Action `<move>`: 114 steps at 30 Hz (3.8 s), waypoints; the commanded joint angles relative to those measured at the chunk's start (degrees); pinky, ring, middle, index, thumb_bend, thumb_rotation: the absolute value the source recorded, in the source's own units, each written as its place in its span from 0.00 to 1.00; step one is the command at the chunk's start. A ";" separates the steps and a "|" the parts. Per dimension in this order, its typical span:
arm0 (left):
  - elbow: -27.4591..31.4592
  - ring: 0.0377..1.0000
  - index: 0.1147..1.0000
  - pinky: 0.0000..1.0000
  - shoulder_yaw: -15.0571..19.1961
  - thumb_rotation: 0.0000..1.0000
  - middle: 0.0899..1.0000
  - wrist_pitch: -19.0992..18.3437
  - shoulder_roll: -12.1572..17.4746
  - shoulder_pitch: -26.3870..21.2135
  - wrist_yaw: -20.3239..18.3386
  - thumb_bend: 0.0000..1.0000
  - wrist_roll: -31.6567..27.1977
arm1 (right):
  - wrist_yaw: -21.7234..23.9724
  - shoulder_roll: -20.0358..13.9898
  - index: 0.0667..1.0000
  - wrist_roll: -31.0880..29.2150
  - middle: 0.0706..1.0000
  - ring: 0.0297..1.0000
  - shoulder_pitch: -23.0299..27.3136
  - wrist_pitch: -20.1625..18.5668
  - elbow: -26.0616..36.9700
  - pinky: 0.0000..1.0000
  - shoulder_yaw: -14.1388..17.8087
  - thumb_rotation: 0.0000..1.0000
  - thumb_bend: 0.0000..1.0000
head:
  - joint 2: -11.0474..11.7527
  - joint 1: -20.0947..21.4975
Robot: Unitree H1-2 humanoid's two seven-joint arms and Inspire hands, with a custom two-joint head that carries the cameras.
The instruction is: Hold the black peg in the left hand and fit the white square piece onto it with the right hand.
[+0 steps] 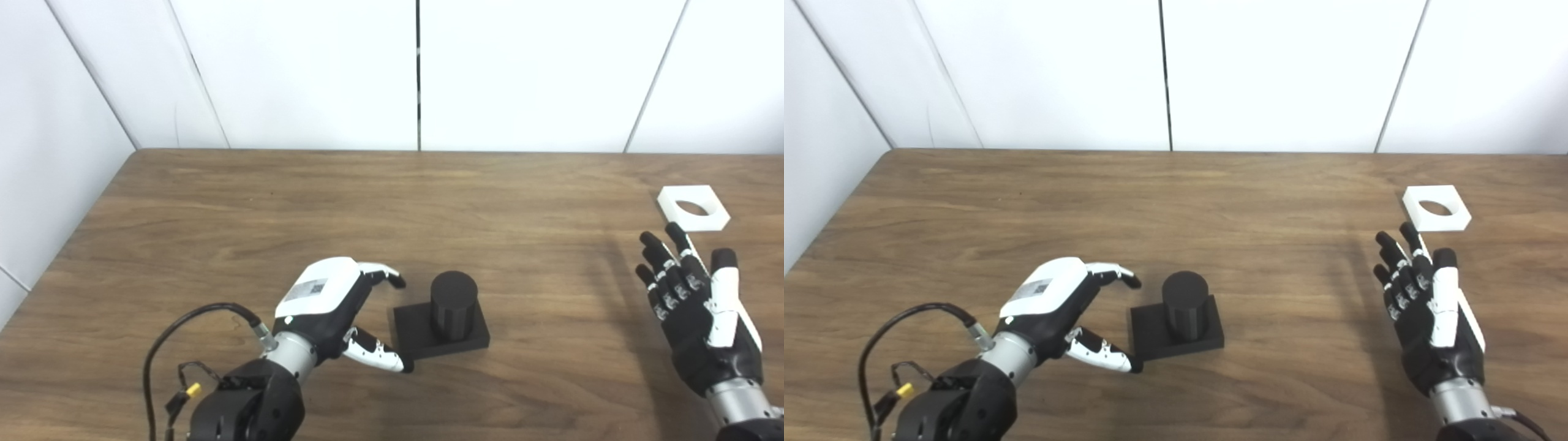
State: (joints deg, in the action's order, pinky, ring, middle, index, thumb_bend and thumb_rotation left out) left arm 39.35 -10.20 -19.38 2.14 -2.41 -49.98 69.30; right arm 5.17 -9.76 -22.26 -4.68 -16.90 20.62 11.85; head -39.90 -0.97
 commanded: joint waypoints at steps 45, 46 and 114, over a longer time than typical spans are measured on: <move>-10.47 0.93 0.42 1.00 -6.34 0.05 0.80 3.28 -3.17 0.68 16.01 0.52 4.52 | -0.79 0.11 1.00 0.39 0.94 1.00 0.58 0.13 3.91 1.00 0.20 1.00 0.59 | -1.35 2.18; -10.41 0.93 0.42 0.99 -6.31 0.05 0.80 3.30 -3.02 0.64 15.98 0.52 4.27 | -1.00 0.15 1.00 0.43 0.94 1.00 0.62 0.04 4.04 1.00 0.13 1.00 0.59 | -1.38 2.25; -6.64 0.92 0.42 0.99 -1.84 0.05 0.79 -0.49 -7.15 3.71 7.36 0.52 7.87 | 25.95 -42.99 0.97 58.85 1.00 1.00 37.87 -5.60 -17.72 1.00 -23.03 0.30 1.00 | 3.55 24.36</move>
State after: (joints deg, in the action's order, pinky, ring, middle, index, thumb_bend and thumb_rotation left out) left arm 31.45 -12.48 -20.61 -5.91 0.83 -43.01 77.01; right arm 31.71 -51.66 35.67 30.25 -22.91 2.90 -12.37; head -36.30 23.38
